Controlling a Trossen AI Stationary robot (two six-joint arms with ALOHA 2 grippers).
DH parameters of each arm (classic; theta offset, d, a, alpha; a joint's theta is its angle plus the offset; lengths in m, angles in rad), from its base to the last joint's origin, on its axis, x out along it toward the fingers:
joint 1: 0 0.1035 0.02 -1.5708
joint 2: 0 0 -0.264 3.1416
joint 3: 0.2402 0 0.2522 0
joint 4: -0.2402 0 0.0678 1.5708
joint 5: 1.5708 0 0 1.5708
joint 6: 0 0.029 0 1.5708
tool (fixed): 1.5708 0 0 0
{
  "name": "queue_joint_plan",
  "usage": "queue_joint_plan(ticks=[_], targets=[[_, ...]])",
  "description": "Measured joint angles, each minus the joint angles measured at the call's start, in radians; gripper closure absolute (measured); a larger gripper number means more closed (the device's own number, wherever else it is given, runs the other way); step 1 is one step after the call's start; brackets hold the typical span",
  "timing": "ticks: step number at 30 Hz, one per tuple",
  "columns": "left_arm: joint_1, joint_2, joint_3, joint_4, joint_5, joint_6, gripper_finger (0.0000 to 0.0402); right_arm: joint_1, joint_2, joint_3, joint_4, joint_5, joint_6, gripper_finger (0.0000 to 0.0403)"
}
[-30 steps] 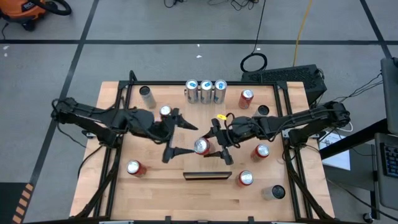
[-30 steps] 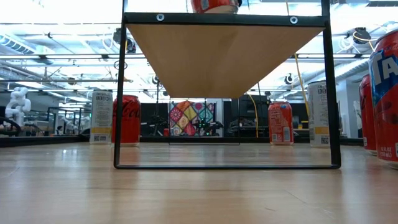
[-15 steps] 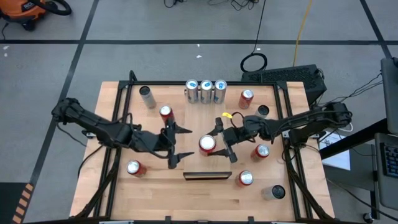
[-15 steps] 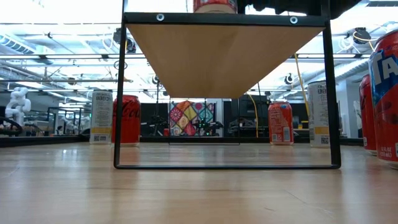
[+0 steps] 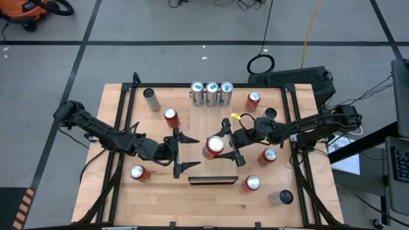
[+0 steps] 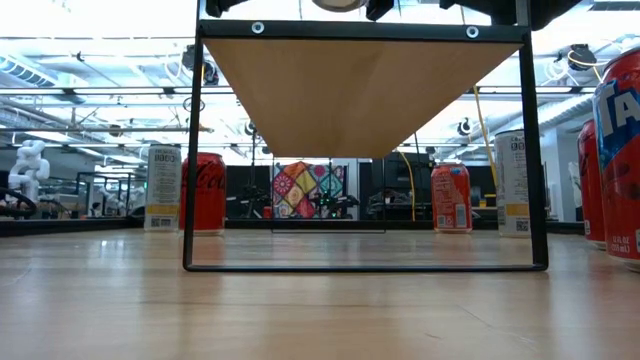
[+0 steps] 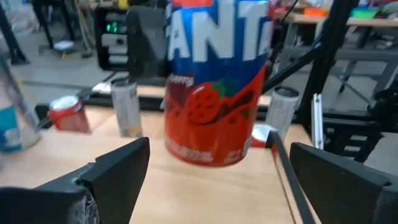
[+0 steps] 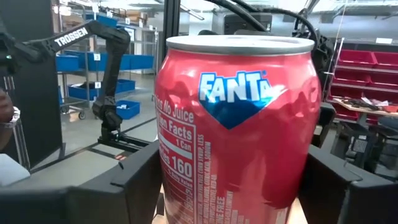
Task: Place canned beverage on shelf
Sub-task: Put the middle red soda can on the shelf
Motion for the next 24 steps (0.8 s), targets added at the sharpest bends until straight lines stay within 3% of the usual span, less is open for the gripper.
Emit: queue_joint_plan(ticks=[17, 24], targets=[[0.056, 0.158, -0.001, 0.258, 0.008, 0.042, 0.001, 0.0, 0.0, 0.0, 0.013, 0.009, -0.003, 0.0133], [0.087, 0.206, 0.0, 0.335, 0.07, 0.053, 0.001, 0.0, 0.0, 0.0, 0.013, 0.01, -0.003, 0.0133]])
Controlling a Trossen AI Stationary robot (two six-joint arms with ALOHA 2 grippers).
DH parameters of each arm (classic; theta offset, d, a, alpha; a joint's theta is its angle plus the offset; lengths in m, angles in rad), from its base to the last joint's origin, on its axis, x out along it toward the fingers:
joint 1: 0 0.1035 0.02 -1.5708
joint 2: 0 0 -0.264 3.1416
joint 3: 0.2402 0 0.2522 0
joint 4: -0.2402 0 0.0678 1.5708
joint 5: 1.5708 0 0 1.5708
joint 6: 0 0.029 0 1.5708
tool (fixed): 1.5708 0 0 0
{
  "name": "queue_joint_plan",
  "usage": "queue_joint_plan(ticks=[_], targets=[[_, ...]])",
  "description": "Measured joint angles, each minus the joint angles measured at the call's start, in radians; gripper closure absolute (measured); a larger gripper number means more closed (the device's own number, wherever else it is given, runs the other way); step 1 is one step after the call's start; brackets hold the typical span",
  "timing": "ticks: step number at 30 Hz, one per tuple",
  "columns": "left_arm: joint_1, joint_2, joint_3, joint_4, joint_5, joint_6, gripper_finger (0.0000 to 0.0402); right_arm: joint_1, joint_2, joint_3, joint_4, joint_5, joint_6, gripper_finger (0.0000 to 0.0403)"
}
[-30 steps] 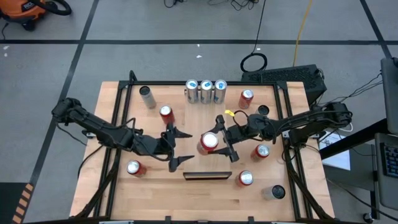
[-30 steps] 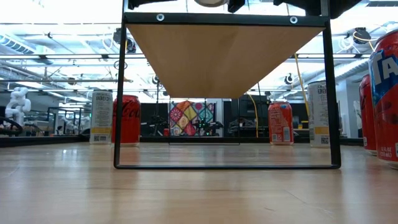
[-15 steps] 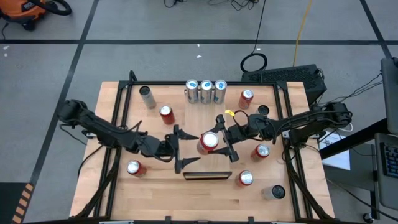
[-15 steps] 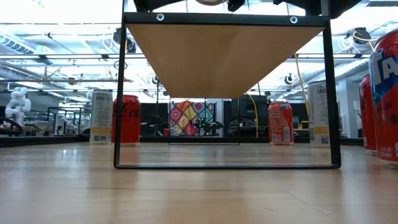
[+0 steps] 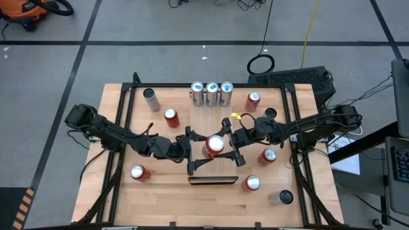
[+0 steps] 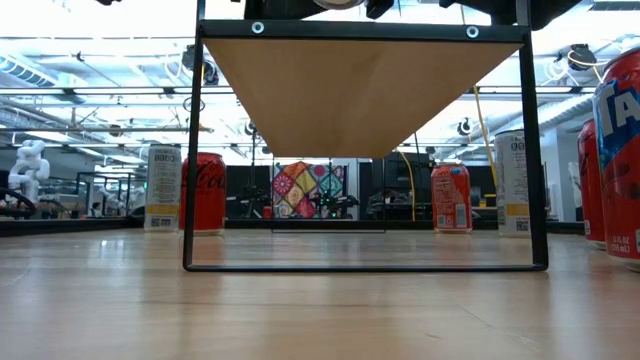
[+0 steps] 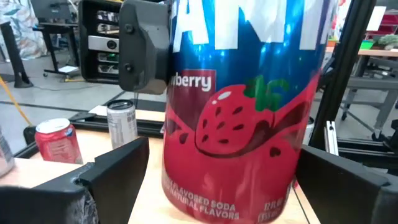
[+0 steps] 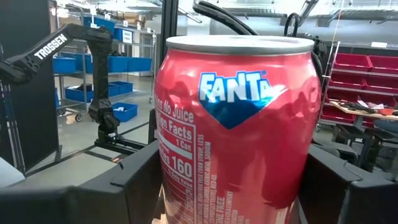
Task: Place canned beverage on shelf
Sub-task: Put the middle red soda can on the shelf
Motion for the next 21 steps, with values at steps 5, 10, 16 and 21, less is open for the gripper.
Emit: queue_joint_plan(ticks=[5, 10, 16, 21], targets=[[0.009, 0.022, 0.0, 0.03, -0.002, 0.0, 0.0023, 0.0, 0.0, 0.0, 0.0, 0.002, 0.0, 0.0133], [0.009, 0.023, 0.0, 0.034, -0.009, 0.004, 0.0073, 0.0, 0.0, 0.001, -0.002, 0.025, 0.0, 0.0133], [0.01, 0.024, 0.0, 0.024, -0.016, 0.01, 0.0113, 0.0, 0.0, 0.001, -0.028, 0.029, -0.008, 0.0133], [0.009, 0.024, 0.0, 0.023, -0.025, 0.005, 0.0116, 0.0, 0.0, 0.002, -0.032, 0.03, 0.002, 0.0133]])
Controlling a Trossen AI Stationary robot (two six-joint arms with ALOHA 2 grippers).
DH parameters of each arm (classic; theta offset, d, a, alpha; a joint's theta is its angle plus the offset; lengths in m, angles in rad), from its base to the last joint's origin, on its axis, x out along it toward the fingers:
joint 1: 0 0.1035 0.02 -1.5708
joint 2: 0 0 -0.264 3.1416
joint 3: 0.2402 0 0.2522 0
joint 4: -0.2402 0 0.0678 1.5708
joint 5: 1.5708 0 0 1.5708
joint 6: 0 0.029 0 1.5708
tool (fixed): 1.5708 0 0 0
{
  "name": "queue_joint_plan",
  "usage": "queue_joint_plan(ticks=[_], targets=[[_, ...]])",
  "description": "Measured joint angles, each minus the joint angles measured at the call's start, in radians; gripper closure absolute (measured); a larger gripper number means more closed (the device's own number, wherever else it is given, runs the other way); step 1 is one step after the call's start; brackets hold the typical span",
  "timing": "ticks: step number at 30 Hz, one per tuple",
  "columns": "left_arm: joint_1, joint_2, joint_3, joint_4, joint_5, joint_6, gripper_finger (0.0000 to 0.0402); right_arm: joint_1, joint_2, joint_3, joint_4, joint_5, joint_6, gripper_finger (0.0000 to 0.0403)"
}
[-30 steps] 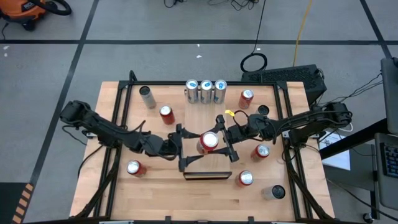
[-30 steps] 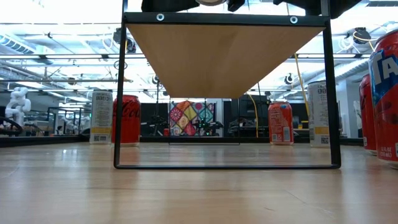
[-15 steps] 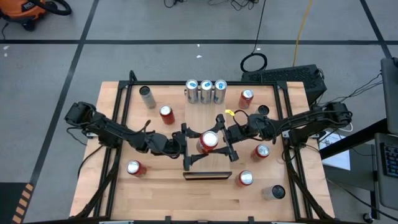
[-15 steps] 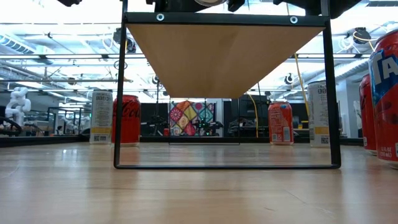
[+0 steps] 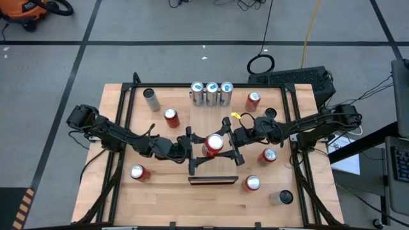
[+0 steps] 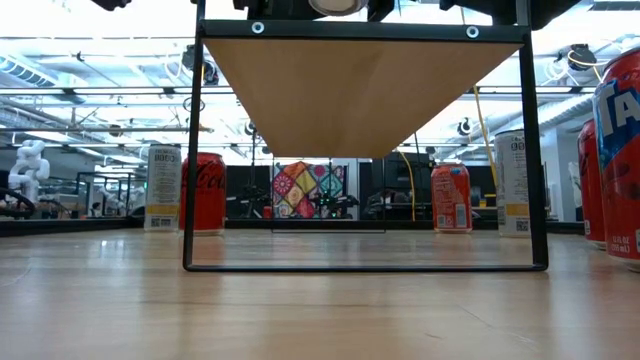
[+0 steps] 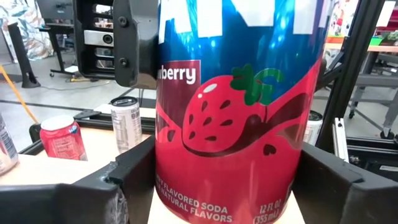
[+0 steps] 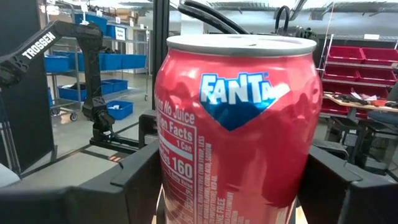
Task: Place canned beverage on shelf
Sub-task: Put the middle red soda can on the shelf
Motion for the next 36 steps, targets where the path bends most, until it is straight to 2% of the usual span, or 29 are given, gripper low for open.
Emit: queue_joint_plan(ticks=[8, 14, 23, 32, 36], targets=[[0.0, 0.0, 0.0, 0.003, -0.011, -0.009, 0.0118, 0.001, 0.0, 0.0, 0.006, 0.038, 0.012, 0.0101], [0.001, 0.0, 0.0, 0.006, -0.073, -0.014, 0.0119, 0.001, 0.001, 0.003, 0.035, 0.107, 0.021, 0.0084], [0.002, 0.0, 0.0, -0.015, -0.075, 0.0, 0.0119, 0.002, 0.0, 0.014, 0.032, 0.107, 0.023, 0.0092], [0.001, 0.0, 0.0, -0.014, -0.072, 0.014, 0.0119, 0.002, 0.0, 0.014, 0.033, 0.091, 0.031, 0.0119], [0.002, -0.001, 0.0, -0.013, -0.072, 0.019, 0.0102, 0.002, 0.0, 0.014, 0.033, 0.092, 0.033, 0.0123]])
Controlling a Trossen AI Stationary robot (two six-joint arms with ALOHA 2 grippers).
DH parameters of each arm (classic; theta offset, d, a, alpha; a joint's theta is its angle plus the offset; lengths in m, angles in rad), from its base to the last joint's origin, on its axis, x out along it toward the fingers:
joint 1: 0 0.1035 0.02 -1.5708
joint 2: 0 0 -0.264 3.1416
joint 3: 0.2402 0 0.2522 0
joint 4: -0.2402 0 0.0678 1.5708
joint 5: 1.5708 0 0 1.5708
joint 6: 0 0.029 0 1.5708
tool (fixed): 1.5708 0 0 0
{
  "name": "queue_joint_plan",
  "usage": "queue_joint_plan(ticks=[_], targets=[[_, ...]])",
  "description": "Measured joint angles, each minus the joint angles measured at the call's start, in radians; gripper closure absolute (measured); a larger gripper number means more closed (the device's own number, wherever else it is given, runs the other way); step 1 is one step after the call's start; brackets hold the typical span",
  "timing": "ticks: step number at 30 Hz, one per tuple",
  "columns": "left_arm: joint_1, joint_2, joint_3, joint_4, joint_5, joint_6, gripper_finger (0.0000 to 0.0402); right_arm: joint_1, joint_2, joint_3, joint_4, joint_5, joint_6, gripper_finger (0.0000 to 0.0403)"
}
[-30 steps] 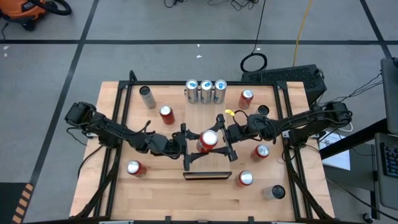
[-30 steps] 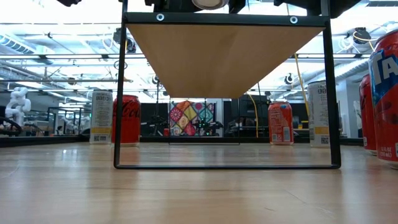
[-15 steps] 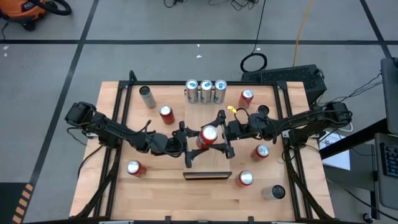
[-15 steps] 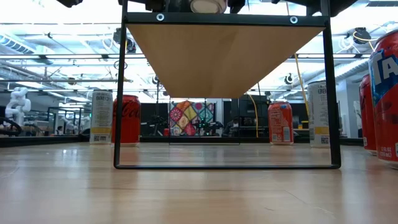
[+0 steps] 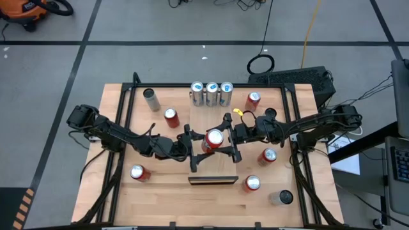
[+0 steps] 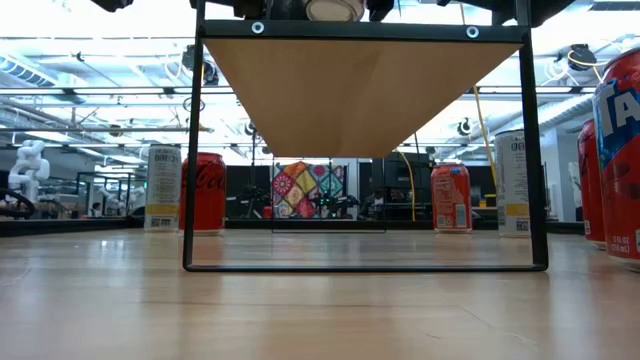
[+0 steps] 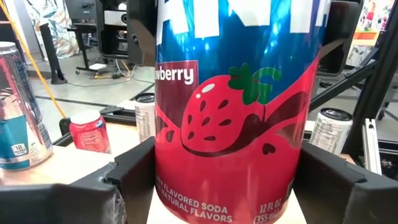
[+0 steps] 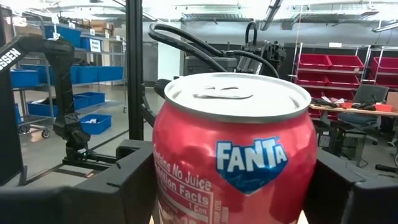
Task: Place canned beverage on shelf
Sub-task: Put the middle red soda can on the shelf
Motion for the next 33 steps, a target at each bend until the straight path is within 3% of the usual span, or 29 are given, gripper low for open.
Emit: queue_joint_plan(ticks=[5, 11, 17, 23, 29, 33], targets=[[-0.001, -0.004, 0.002, -0.02, -0.019, 0.02, 0.0058, 0.0, 0.0, 0.0, -0.007, 0.002, 0.01, 0.0123], [0.0, -0.089, 0.003, -0.179, -0.04, 0.033, 0.0016, -0.03, -0.013, -0.002, -0.01, -0.003, 0.009, 0.0123], [-0.007, -0.232, 0.002, -0.454, -0.121, 0.027, 0.0012, -0.083, -0.018, -0.002, -0.004, -0.002, -0.011, 0.0123], [-0.008, -0.362, 0.002, -0.682, -0.126, 0.026, 0.0011, -0.135, -0.017, 0.044, -0.086, 0.002, -0.05, 0.0124], [-0.008, -0.414, 0.002, -0.758, -0.125, 0.026, 0.0011, -0.152, 0.035, 0.176, -0.279, 0.001, -0.149, 0.0124], [-0.014, -0.413, 0.001, -0.77, -0.117, 0.018, 0.0011, -0.153, 0.073, 0.212, -0.294, 0.01, -0.187, 0.0124]])
